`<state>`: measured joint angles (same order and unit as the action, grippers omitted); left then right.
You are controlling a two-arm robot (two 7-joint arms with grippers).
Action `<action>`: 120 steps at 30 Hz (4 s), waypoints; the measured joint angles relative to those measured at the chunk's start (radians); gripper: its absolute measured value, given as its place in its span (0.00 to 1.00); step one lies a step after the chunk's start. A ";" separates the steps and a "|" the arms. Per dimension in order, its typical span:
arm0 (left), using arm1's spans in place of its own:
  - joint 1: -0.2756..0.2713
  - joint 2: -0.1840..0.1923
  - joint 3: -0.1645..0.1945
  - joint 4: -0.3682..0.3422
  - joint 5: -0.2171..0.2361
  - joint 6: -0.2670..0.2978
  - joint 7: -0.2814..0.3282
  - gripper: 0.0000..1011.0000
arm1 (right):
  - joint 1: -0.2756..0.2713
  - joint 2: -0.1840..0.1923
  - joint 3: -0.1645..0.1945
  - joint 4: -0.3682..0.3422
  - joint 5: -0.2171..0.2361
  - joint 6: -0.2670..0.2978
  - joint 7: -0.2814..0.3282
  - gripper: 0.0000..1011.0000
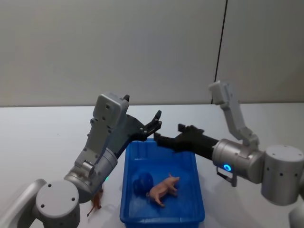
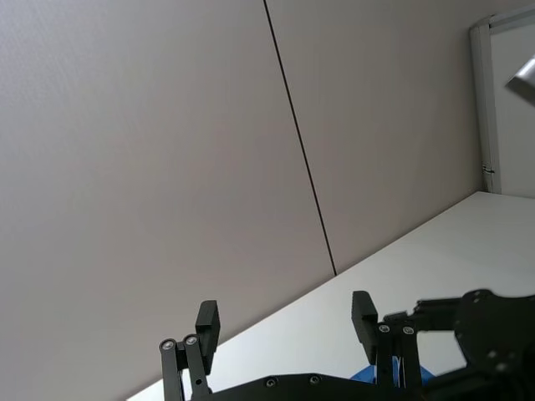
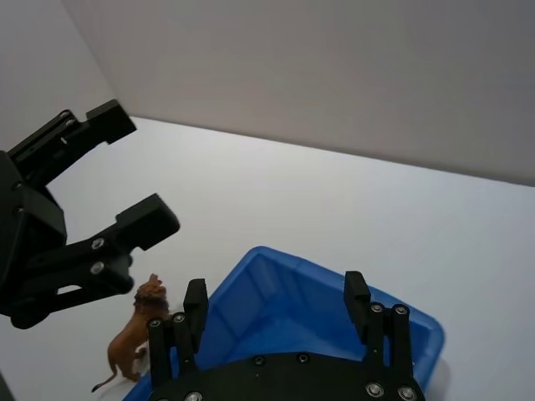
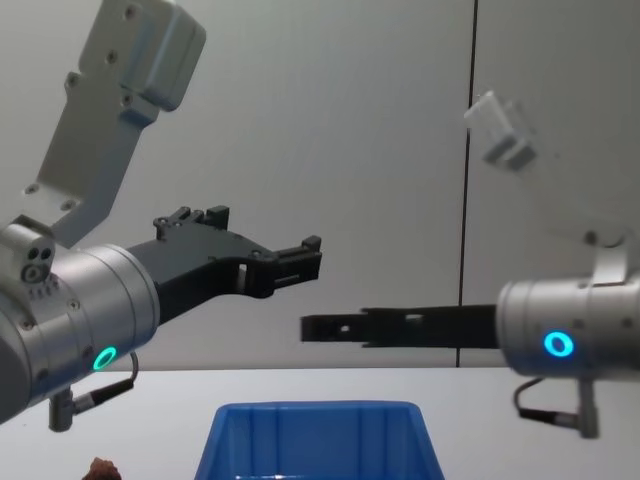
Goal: Pick up the two dolls from the table and place them into the box.
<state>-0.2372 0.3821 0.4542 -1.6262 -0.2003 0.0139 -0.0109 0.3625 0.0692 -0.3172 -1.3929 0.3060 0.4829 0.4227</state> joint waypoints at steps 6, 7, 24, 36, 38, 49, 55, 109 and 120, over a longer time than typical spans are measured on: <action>0.000 0.000 0.000 0.000 0.000 0.000 0.000 0.99 | -0.038 0.040 0.027 -0.055 0.002 -0.046 -0.038 0.99; 0.000 0.000 0.000 0.000 0.000 0.000 0.000 0.99 | -0.045 0.046 0.031 -0.064 0.002 -0.052 -0.044 0.99; 0.007 0.012 -0.008 -0.015 -0.018 0.030 -0.013 0.99 | -0.192 0.177 0.123 -0.225 0.028 -0.220 -0.197 0.99; 0.064 0.074 -0.034 -0.097 -0.099 0.147 -0.004 0.99 | -0.312 0.275 0.210 -0.311 0.049 -0.375 -0.320 0.99; 0.081 0.090 -0.040 -0.118 -0.121 0.176 0.007 0.99 | -0.325 0.285 0.220 -0.319 0.051 -0.393 -0.333 0.99; 0.168 0.162 -0.065 -0.204 -0.237 0.303 0.080 0.99 | -0.382 0.330 0.264 -0.355 0.061 -0.465 -0.387 0.99; 0.218 0.196 -0.082 -0.245 -0.305 0.374 0.146 0.99 | -0.397 0.341 0.275 -0.364 0.063 -0.483 -0.401 0.99; 0.279 0.154 -0.115 -0.149 -0.451 0.499 0.247 0.99 | -0.420 0.359 0.293 -0.378 0.066 -0.513 -0.423 0.99; 0.230 0.123 -0.115 -0.082 -0.405 0.489 0.193 0.99 | -0.420 0.359 0.292 -0.378 0.066 -0.513 -0.423 0.99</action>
<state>-0.0067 0.5049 0.3392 -1.7078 -0.6049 0.5031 0.1820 -0.0577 0.4285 -0.0247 -1.7713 0.3723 -0.0296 -0.0004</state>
